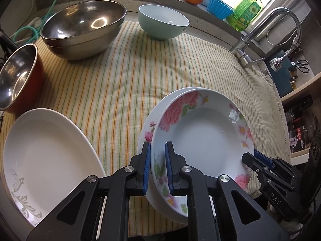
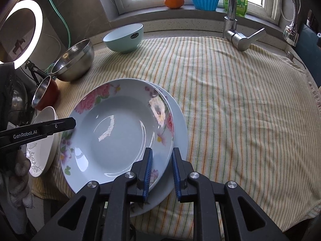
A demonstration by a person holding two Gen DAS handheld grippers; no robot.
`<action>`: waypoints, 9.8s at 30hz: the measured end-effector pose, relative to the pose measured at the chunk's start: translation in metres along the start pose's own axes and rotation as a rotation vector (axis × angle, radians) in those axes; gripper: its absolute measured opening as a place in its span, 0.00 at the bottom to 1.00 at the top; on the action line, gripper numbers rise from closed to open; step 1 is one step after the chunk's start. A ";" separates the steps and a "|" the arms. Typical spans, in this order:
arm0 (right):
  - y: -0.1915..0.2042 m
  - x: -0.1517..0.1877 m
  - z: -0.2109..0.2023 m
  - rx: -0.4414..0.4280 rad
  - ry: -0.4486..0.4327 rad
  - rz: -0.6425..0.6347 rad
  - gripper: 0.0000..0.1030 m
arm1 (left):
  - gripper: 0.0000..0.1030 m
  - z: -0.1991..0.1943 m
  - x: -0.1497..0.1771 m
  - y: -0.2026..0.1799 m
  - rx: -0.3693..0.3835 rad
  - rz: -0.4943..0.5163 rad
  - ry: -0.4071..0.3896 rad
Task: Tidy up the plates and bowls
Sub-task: 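Lower the rose-rimmed plate onto the peony-print plate and open both tools, then move both tools to the oval leaf-pattern white plate and close on its rim, then lift the oval plate with both tools toward the plate stack, then lower the oval plate onto the stacked plates with both tools, then open both tools and pull them back from the plate stack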
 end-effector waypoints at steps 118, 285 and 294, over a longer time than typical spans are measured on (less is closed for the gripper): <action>0.233 -0.026 0.021 -0.330 0.141 -0.325 0.12 | 0.13 -0.128 0.087 0.195 -0.171 -0.472 -0.212; -0.025 -0.009 -0.016 -0.062 0.072 0.167 0.15 | 0.11 -0.020 -0.010 -0.003 0.047 0.026 -0.010; -0.017 -0.023 -0.027 -0.072 0.040 0.158 0.15 | 0.11 -0.036 -0.016 0.010 0.041 -0.006 -0.047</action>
Point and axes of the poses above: each gripper's, at about its wrist camera, not at the fingertips, and z roughly the way its jaws point, y to its left, x to its underside, the point moved 9 cm from there along z, roughly the way its jaws point, and after that the axes turned 13 degrees about x, right-handed, at the moved point
